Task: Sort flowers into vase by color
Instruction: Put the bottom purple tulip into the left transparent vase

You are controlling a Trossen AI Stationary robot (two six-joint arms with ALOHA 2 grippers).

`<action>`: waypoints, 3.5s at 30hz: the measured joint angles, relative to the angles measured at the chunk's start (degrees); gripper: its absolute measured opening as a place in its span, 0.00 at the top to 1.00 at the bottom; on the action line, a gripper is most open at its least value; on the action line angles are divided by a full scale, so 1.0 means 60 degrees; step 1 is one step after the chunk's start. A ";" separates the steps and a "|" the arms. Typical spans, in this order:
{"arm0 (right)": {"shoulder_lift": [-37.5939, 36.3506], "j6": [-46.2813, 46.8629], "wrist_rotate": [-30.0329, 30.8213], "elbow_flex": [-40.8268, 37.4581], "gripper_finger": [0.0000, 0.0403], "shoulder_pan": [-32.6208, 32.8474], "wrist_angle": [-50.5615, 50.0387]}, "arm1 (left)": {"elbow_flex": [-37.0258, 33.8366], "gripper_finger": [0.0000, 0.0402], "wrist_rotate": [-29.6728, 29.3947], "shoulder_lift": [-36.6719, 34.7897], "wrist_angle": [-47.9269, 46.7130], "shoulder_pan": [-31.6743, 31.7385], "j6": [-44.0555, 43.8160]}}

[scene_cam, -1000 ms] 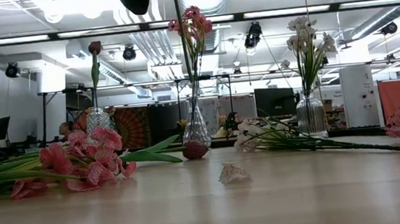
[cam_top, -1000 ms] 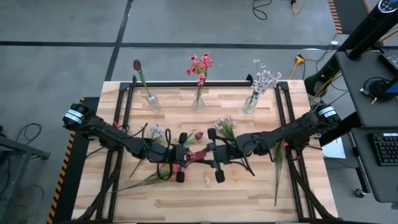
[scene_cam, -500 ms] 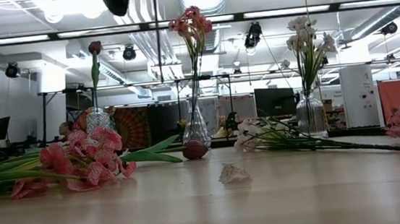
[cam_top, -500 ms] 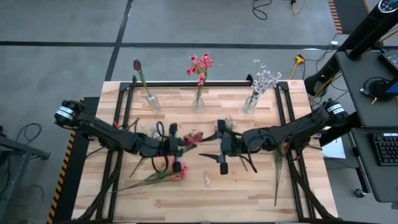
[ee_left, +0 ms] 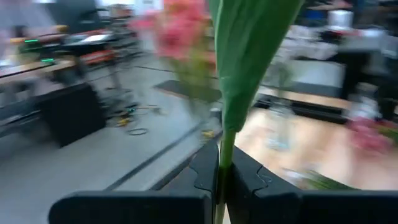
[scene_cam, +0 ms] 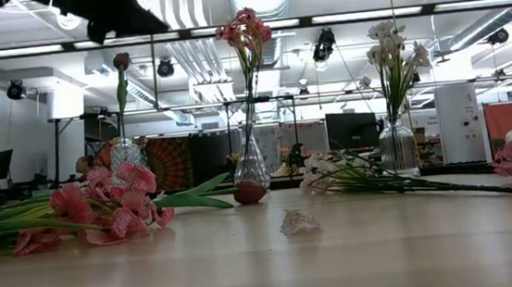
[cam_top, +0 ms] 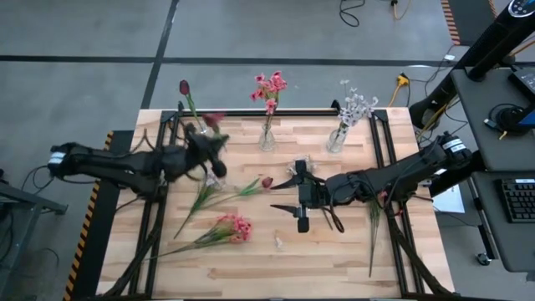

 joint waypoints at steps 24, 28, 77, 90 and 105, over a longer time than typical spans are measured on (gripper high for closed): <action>0.0018 0.0157 0.0217 -0.0217 0.48 -0.0026 0.0059 | -0.0063 1.00 0.1082 -0.1335 -0.1315 0.3734 0.0698; 0.0025 0.0157 0.0215 -0.0243 0.48 -0.0090 0.0058 | 0.0514 1.00 0.0827 -0.1317 -0.2874 0.3767 0.0410; 0.0025 0.0310 0.0191 -0.0315 0.48 -0.0317 0.0055 | 0.0747 1.00 0.0854 -0.0659 -0.4378 0.4284 -0.2017; 0.0025 0.0314 0.0191 -0.0315 0.48 -0.0317 0.0055 | 0.0747 0.89 0.0839 -0.0673 -0.4711 0.4281 -0.2401; 0.0025 0.0398 0.0191 -0.0315 0.48 -0.0313 0.0055 | 0.0928 0.69 0.0832 -0.0703 -0.5323 0.4281 -0.2820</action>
